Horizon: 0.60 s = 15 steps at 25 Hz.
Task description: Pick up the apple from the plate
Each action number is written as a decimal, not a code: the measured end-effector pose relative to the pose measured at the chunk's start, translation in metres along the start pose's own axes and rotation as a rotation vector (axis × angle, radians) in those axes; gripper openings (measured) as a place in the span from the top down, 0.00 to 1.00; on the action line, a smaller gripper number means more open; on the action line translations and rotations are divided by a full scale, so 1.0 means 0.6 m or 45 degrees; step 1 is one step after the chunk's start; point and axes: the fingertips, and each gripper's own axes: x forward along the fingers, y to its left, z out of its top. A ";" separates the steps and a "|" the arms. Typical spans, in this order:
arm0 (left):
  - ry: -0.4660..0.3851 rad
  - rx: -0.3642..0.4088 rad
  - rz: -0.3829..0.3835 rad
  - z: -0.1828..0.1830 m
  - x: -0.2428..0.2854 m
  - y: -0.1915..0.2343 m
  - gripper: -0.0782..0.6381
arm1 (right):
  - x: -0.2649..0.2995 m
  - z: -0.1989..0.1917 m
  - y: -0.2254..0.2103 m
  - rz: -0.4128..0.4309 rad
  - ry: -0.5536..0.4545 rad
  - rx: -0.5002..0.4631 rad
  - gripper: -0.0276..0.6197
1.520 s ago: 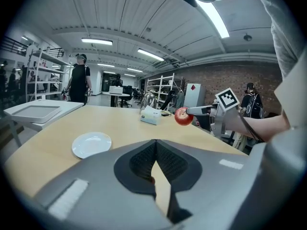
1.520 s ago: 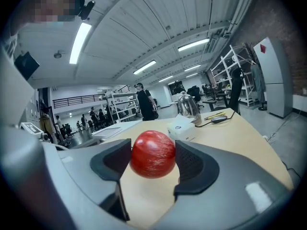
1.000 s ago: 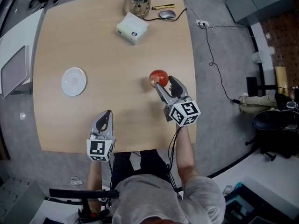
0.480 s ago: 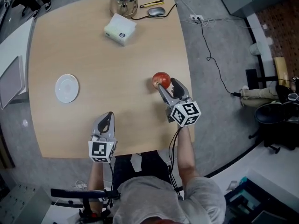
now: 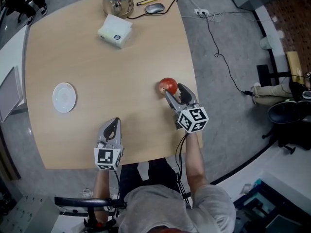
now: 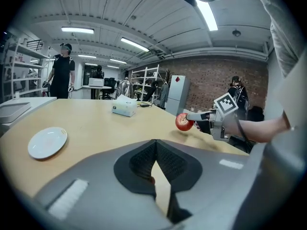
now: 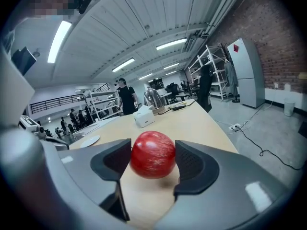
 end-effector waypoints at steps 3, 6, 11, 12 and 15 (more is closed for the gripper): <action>0.008 -0.005 -0.008 -0.003 0.010 -0.006 0.86 | 0.000 -0.011 -0.012 -0.004 0.012 0.010 0.50; 0.015 -0.008 -0.010 -0.005 0.017 -0.011 0.86 | -0.001 -0.019 -0.021 -0.005 0.021 0.024 0.50; 0.027 -0.008 -0.018 -0.010 0.025 -0.019 0.86 | -0.002 -0.030 -0.030 -0.005 0.026 0.055 0.50; 0.030 -0.008 -0.019 -0.011 0.026 -0.021 0.86 | -0.002 -0.032 -0.031 -0.003 0.026 0.062 0.50; 0.033 -0.007 -0.023 -0.011 0.028 -0.027 0.86 | -0.005 -0.033 -0.033 0.003 0.016 0.083 0.50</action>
